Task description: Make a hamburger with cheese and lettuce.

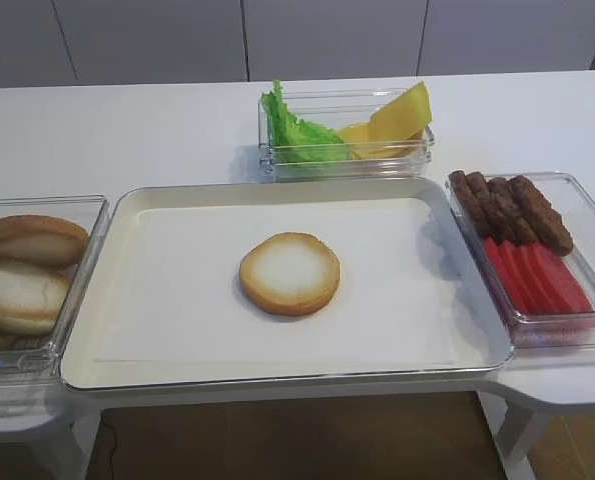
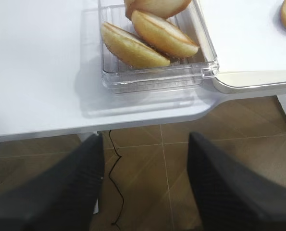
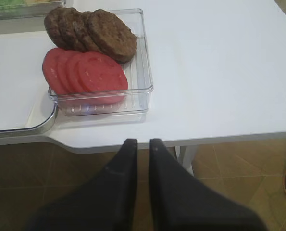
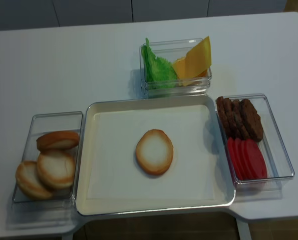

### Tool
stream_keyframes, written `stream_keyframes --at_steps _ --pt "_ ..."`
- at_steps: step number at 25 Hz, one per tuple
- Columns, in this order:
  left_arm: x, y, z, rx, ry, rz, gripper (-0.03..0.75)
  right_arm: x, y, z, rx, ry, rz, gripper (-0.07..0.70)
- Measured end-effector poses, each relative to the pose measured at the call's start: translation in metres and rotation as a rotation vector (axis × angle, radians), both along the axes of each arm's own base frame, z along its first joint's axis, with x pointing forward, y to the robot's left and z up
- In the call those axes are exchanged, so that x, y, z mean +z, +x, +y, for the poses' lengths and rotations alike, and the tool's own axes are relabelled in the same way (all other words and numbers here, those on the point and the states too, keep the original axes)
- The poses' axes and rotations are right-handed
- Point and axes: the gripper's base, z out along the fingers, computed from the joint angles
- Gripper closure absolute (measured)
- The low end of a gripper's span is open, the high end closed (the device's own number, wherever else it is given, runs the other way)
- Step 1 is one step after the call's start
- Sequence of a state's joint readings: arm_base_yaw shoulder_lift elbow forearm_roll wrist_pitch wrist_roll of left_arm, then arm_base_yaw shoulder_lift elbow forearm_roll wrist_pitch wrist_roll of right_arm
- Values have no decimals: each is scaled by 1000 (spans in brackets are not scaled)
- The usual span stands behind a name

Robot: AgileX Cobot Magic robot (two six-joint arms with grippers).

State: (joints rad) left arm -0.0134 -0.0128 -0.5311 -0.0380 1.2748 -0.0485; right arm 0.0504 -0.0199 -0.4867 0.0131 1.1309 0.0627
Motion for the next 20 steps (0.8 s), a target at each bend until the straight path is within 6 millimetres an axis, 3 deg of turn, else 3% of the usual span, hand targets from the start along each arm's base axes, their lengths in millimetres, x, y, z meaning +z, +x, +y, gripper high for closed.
stream_keyframes --at_steps 20 --pt "-3 7 0 2 -3 -54 302 0 0 0 2 -3 0 563"
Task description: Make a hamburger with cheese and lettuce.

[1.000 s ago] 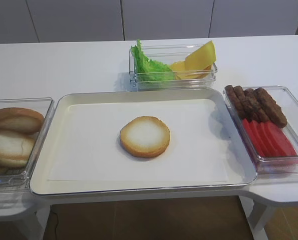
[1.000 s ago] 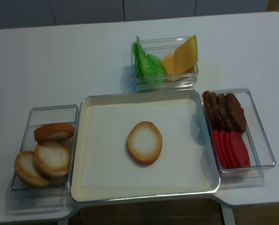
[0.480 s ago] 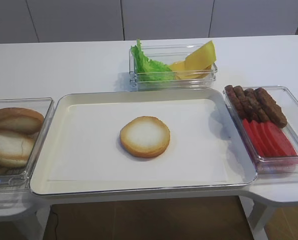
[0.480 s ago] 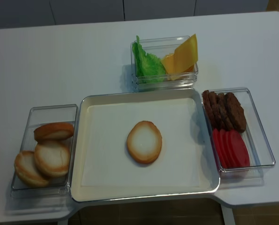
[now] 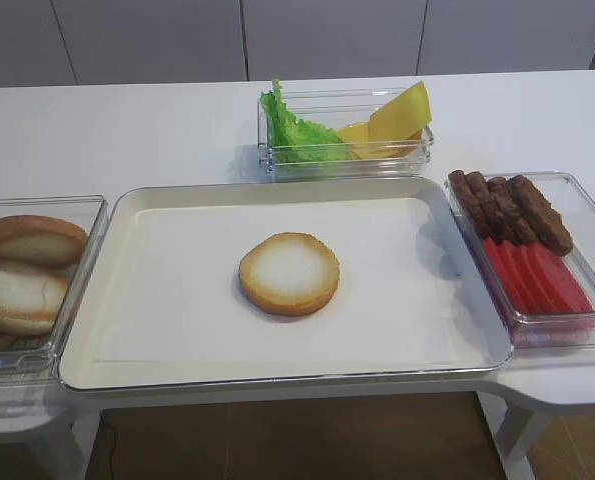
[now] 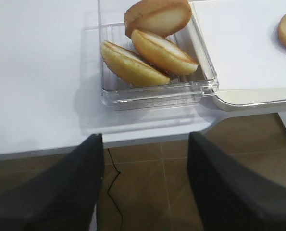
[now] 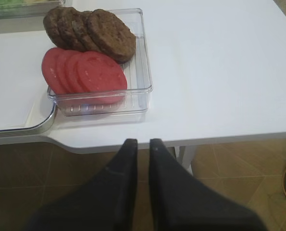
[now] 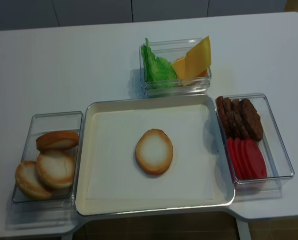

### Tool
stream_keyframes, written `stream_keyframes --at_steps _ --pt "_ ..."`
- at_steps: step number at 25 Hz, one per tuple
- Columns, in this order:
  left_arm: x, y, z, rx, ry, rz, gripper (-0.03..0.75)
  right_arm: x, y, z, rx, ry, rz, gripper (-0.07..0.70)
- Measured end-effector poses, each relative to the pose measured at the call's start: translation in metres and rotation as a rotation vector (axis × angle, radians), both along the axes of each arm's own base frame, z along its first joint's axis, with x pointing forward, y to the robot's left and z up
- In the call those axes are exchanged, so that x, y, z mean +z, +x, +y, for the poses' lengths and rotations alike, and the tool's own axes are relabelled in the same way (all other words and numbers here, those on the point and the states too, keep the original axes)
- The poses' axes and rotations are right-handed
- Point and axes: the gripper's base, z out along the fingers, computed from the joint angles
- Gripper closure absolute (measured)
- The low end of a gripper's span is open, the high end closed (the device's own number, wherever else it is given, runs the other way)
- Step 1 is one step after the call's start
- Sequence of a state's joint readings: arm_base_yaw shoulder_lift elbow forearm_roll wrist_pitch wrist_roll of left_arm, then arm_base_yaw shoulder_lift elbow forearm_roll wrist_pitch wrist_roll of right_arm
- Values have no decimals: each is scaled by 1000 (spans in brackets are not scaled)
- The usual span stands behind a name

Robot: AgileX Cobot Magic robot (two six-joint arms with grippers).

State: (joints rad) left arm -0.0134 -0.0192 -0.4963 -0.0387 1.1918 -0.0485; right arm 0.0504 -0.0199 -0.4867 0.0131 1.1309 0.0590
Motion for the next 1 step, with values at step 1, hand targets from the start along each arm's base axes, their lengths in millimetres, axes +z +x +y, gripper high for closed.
stream_keyframes --at_steps 1 --pt "-1 0 0 0 0 1 302 0 0 0 0 0 0 563"
